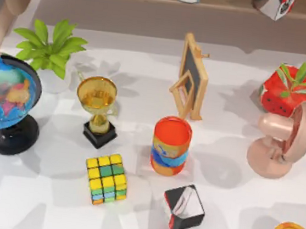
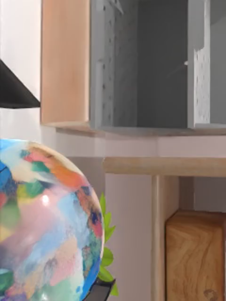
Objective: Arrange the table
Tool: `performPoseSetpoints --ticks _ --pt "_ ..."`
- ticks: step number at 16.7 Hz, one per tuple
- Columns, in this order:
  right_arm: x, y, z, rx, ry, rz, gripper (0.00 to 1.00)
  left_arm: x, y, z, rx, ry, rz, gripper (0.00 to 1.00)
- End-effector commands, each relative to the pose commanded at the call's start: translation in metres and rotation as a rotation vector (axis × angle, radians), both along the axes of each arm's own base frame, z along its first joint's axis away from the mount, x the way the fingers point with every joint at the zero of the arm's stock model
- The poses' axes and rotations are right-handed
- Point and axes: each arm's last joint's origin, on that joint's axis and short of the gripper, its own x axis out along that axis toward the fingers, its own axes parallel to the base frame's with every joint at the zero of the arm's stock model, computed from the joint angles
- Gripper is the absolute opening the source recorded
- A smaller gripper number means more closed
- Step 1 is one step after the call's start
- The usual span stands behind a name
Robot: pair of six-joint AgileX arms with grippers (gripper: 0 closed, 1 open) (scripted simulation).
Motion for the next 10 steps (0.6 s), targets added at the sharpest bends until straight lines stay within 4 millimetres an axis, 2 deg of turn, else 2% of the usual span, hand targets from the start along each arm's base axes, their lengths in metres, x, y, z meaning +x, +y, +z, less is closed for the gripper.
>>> performPoseSetpoints --ticks 5,10 --pt "0.0000 0.0000 0.0000 0.000 0.000 0.000 0.98 0.0000 0.0000 0.0000 0.000 0.000 0.000 1.00" --pt "0.0000 0.0000 0.0000 0.000 0.000 0.000 1.00 0.0000 0.0000 0.0000 0.000 0.000 0.000 1.00"
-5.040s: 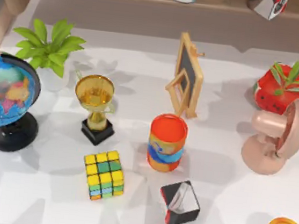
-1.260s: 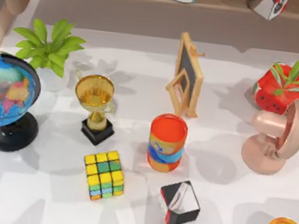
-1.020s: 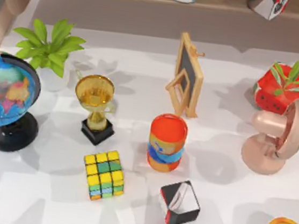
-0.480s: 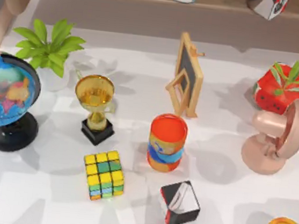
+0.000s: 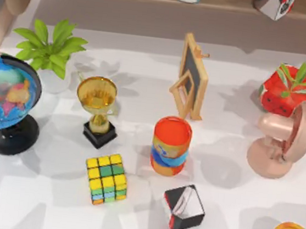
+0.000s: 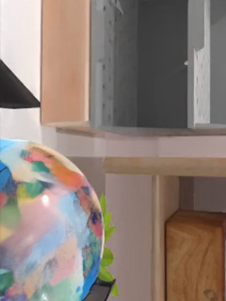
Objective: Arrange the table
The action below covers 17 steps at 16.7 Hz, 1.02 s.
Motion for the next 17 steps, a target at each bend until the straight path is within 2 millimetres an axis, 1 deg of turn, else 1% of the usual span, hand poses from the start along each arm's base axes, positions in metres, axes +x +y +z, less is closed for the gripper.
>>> performPoseSetpoints --ticks 6,9,11,13,17 --pt "0.001 -0.001 0.000 0.001 -0.009 0.003 1.00 0.000 0.000 0.000 0.000 0.000 0.000 1.00" --pt "0.011 -0.013 -0.002 0.010 -0.083 0.027 1.00 0.000 0.000 0.000 0.000 0.000 0.000 1.00" --pt "0.020 -0.028 -0.005 0.007 -0.174 0.053 1.00 0.000 0.000 0.000 0.000 0.000 0.000 1.00" --pt "0.030 -0.048 -0.008 -0.018 -0.297 0.084 1.00 0.000 0.000 0.000 0.000 0.000 0.000 1.00" --pt "0.044 -0.098 -0.015 -0.167 -0.580 0.192 1.00 0.000 0.000 0.000 0.000 0.000 0.000 1.00"
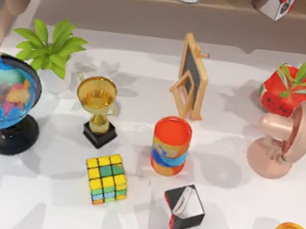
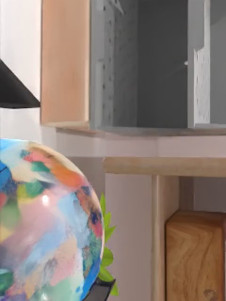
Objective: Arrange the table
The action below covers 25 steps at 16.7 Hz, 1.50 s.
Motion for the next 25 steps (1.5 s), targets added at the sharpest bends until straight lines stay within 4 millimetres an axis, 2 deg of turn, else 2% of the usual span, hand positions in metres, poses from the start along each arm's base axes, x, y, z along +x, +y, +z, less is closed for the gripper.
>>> performPoseSetpoints --ticks 5,9,12,18,22,25 --pt "-0.008 -0.054 -0.017 -0.295 -0.263 0.122 1.00 0.000 0.000 0.000 0.000 0.000 0.000 1.00" --pt "-0.018 -0.075 -0.025 -0.614 -0.414 0.252 1.00 0.000 0.000 0.000 0.000 0.000 0.000 1.00" --pt "-0.024 -0.077 -0.032 -0.823 -0.495 0.358 1.00 0.000 0.000 0.000 0.000 0.000 0.000 1.00" --pt "-0.025 -0.060 -0.040 -1.121 -0.622 0.552 1.00 0.000 0.000 0.000 0.000 0.000 0.000 1.00" --pt "-0.021 -0.048 -0.039 -1.191 -0.681 0.622 1.00 0.000 0.000 0.000 0.000 0.000 0.000 1.00" --pt "-0.020 -0.047 -0.039 -1.193 -0.685 0.627 1.00 0.000 0.000 0.000 0.000 0.000 0.000 1.00"
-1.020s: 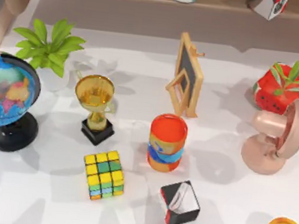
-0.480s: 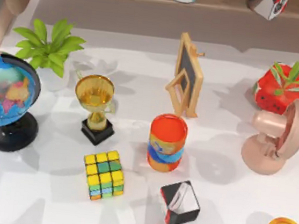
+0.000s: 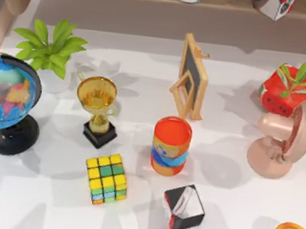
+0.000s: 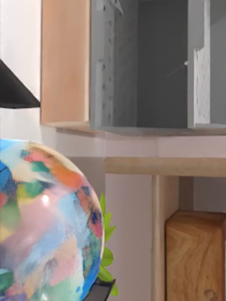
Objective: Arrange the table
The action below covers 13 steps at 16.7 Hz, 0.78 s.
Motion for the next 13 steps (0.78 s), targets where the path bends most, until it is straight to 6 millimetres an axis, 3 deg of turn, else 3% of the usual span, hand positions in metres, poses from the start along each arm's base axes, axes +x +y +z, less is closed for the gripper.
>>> performPoseSetpoints --ticks 3,8,12,13 --pt "0.001 -0.001 0.001 -0.001 -0.002 -0.004 1.00 0.000 0.000 0.000 0.000 0.000 0.000 1.00" --pt "0.024 0.000 0.000 0.000 0.000 0.000 1.00 0.000 0.000 0.000 0.000 0.000 0.000 1.00" --pt "0.025 0.000 0.000 0.000 0.000 0.000 1.00 0.000 0.000 0.000 0.000 0.000 0.000 1.00" --pt "0.025 0.000 0.000 0.000 0.000 0.000 0.92 0.000 0.000 0.000 0.000 0.000 0.000 1.00"
